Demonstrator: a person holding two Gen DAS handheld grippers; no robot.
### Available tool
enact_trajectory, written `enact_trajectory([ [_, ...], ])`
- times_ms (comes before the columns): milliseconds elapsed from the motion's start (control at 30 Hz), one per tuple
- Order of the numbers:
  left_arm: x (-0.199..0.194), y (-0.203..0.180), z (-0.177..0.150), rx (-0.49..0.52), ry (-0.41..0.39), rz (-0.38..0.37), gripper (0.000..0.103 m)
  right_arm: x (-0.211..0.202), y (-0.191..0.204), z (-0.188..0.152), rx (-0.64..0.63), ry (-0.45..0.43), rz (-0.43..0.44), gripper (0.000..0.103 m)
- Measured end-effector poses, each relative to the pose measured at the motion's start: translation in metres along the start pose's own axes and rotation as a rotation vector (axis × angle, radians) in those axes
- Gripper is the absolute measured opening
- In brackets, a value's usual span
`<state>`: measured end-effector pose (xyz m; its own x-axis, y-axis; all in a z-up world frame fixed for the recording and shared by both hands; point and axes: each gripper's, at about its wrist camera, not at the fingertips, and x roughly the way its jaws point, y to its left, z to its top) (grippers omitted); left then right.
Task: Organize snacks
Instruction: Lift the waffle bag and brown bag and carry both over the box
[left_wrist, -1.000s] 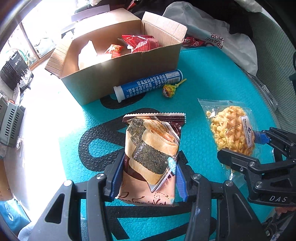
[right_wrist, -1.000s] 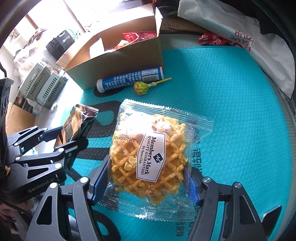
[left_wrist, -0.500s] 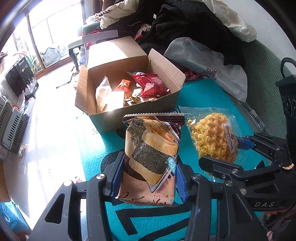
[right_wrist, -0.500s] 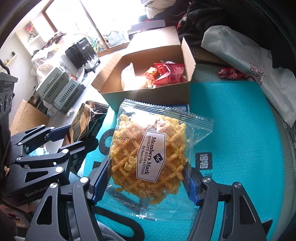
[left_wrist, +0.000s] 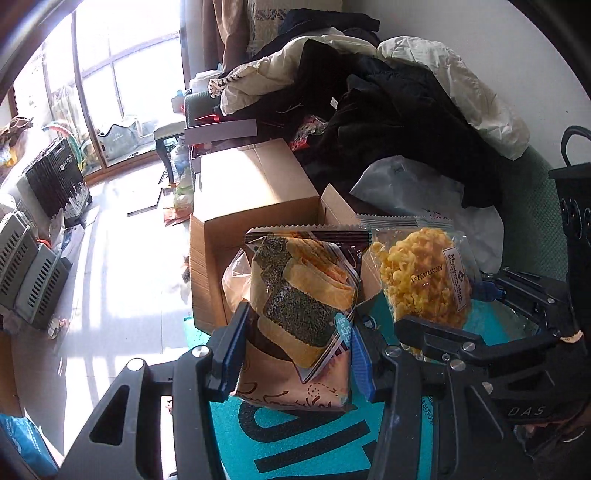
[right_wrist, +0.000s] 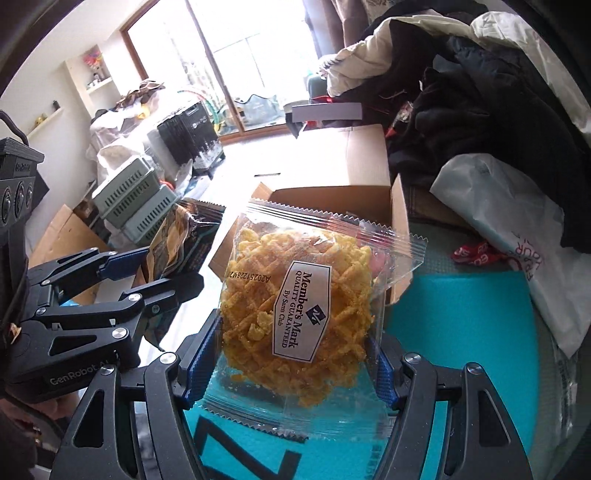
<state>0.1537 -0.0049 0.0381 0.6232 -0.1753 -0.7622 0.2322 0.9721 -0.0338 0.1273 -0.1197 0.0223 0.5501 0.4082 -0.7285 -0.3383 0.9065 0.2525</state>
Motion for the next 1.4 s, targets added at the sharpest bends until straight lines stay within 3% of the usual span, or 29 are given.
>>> enact_trajectory([
  [467, 0.034, 0.032, 0.067, -0.029, -0.049, 0.028, 0.049, 0.014, -0.013, 0.081, -0.079, -0.043, 0.006, 0.070],
  [867, 0.097, 0.066, 0.101, -0.037, 0.007, 0.095, 0.049, 0.065, -0.021, 0.127, -0.143, -0.013, -0.042, 0.070],
  [1200, 0.156, 0.070, 0.085, 0.007, 0.107, 0.135, 0.049, 0.120, -0.026, 0.128, -0.162, 0.075, -0.088, 0.071],
  [1400, 0.169, 0.072, 0.070, -0.027, 0.148, 0.144, 0.049, 0.145, -0.033, 0.116, -0.152, 0.134, -0.113, 0.071],
])
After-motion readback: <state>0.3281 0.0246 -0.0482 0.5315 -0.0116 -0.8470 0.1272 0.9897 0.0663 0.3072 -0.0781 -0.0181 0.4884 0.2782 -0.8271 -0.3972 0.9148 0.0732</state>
